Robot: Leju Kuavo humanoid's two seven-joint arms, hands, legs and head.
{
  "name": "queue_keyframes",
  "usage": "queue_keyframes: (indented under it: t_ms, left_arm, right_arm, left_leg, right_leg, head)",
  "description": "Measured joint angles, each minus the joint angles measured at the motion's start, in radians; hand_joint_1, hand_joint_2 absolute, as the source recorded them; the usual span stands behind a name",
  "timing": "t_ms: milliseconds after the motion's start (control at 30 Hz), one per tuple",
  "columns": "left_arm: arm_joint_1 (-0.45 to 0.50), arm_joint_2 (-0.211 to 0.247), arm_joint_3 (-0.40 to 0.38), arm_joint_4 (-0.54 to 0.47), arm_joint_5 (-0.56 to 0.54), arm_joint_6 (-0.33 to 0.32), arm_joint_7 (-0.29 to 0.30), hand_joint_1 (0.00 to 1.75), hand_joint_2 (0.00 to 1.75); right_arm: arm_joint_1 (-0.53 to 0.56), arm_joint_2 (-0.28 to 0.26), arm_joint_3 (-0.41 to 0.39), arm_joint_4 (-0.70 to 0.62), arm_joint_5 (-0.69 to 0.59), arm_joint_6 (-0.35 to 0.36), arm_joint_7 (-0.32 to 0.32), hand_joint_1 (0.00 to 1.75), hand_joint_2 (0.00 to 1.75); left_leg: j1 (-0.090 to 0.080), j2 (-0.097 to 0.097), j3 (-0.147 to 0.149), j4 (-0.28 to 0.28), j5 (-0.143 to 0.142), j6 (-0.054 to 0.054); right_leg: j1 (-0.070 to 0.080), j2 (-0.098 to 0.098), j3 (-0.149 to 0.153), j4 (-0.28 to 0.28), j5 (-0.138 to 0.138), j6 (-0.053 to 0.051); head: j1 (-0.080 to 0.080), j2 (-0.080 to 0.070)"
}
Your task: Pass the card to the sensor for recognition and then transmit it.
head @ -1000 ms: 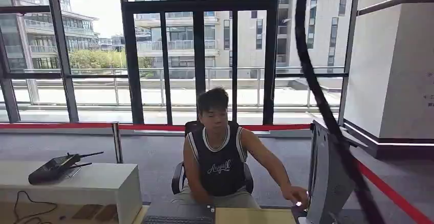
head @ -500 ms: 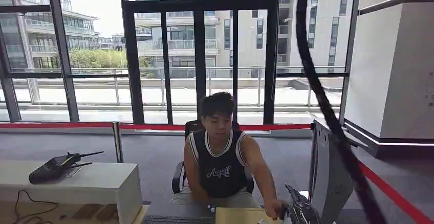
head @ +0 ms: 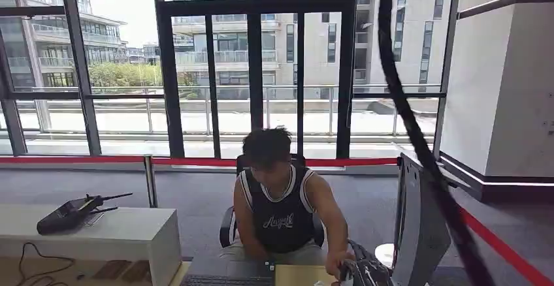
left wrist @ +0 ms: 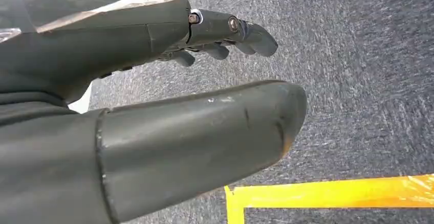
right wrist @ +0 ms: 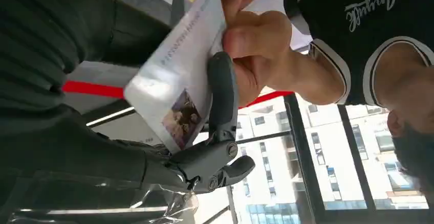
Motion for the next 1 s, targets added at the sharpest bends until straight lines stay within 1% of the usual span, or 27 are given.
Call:
queue_keyframes:
  t_ms: [100,133,167,200,333,467,567,667,700,800,1000]
  left_arm:
    - [0.0,0.0,0.0,0.0,0.0,0.0,0.001,0.0,0.0]
    - [0.0,0.0,0.0,0.0,0.0,0.0,0.001,0.0,0.0]
    - [0.0,0.0,0.0,0.0,0.0,0.0,0.001,0.0,0.0]
    - [0.0,0.0,0.0,0.0,0.0,0.0,0.001,0.0,0.0]
    - [0.0,0.0,-0.001,0.0,0.002,0.0,0.001,0.0,0.0]
    - [0.001,0.0,-0.001,0.0,0.01,0.0,0.0,0.0,0.0]
    - [0.001,0.0,0.0,0.0,0.019,0.0,0.004,0.0,0.0]
    - [0.004,0.0,0.0,0.0,0.034,0.003,0.019,0.0,0.0]
    - [0.005,0.0,0.0,0.0,0.042,0.006,0.02,0.0,0.0]
    - [0.006,0.0,0.0,0.0,0.061,0.011,0.02,0.0,0.0]
    - [0.009,0.0,0.0,0.0,0.077,0.013,0.021,0.0,0.0]
  right_arm:
    - [0.0,0.004,0.006,0.018,0.0,-0.003,0.0,0.87,1.75]
    - [0.0,0.005,0.008,0.021,0.0,-0.003,0.0,0.0,1.75]
    - [0.0,0.006,0.009,0.024,0.0,-0.005,0.0,0.0,1.75]
    - [0.0,0.007,0.011,0.029,0.0,-0.006,0.0,0.0,0.0]
    - [0.0,0.011,0.014,0.045,0.0,-0.018,0.002,0.0,0.0]
    - [0.002,0.01,0.014,0.052,-0.029,-0.05,-0.011,0.0,0.0]
    - [0.023,0.004,0.007,0.041,-0.104,-0.053,-0.034,0.0,0.0]
    - [0.081,-0.014,-0.01,-0.024,-0.22,-0.024,-0.06,0.0,0.0]
    - [0.108,-0.023,-0.014,-0.053,-0.255,-0.013,-0.068,0.0,1.75]
    - [0.194,-0.048,-0.019,-0.145,-0.324,0.027,-0.092,0.0,1.75]
    - [0.344,-0.088,-0.019,-0.302,-0.349,0.071,-0.095,0.0,1.75]
  left_leg:
    - [0.0,0.0,0.0,0.0,0.0,0.0]
    - [0.0,0.0,0.0,0.0,0.0,0.0]
    - [0.0,0.0,0.0,0.0,0.0,0.0]
    - [0.0,0.0,0.0,0.0,0.0,0.0]
    - [0.0,0.0,0.0,0.0,0.0,0.0]
    - [0.0,0.0,0.0,0.0,0.0,0.0]
    - [0.0,0.0,0.001,0.0,0.0,0.0]
    - [0.0,0.0,0.001,0.0,0.0,0.0]
    - [0.0,0.0,0.001,0.0,0.0,0.0]
    - [0.0,0.0,0.001,0.0,0.0,0.0]
    - [0.0,0.0,0.001,0.0,-0.001,0.0]
  right_leg:
    - [0.0,0.0,0.0,0.0,0.0,0.0]
    - [0.0,0.0,0.0,0.0,0.0,0.0]
    - [0.0,0.0,0.0,0.0,0.0,0.0]
    - [0.0,0.0,0.0,0.0,0.0,0.0]
    - [0.0,0.0,0.0,0.0,0.0,0.0]
    - [0.0,0.0,0.0,0.0,0.0,0.0]
    - [0.0,0.0,0.0,0.0,0.0,0.0]
    - [0.0,0.0,0.0,-0.001,0.0,0.0]
    - [0.0,0.0,0.0,-0.001,0.0,0.0]
    - [0.0,0.0,0.001,-0.001,0.0,0.0]
    - [0.0,0.0,0.0,-0.001,0.0,0.0]
  head:
    - [0.0,0.0]
    - [0.0,0.0]
    - [0.0,0.0]
    - [0.0,0.0]
    - [0.0,0.0]
    - [0.0,0.0]
    - [0.0,0.0]
    - [0.0,0.0]
    - [0.0,0.0]
    - [0.0,0.0]
    - [0.0,0.0]
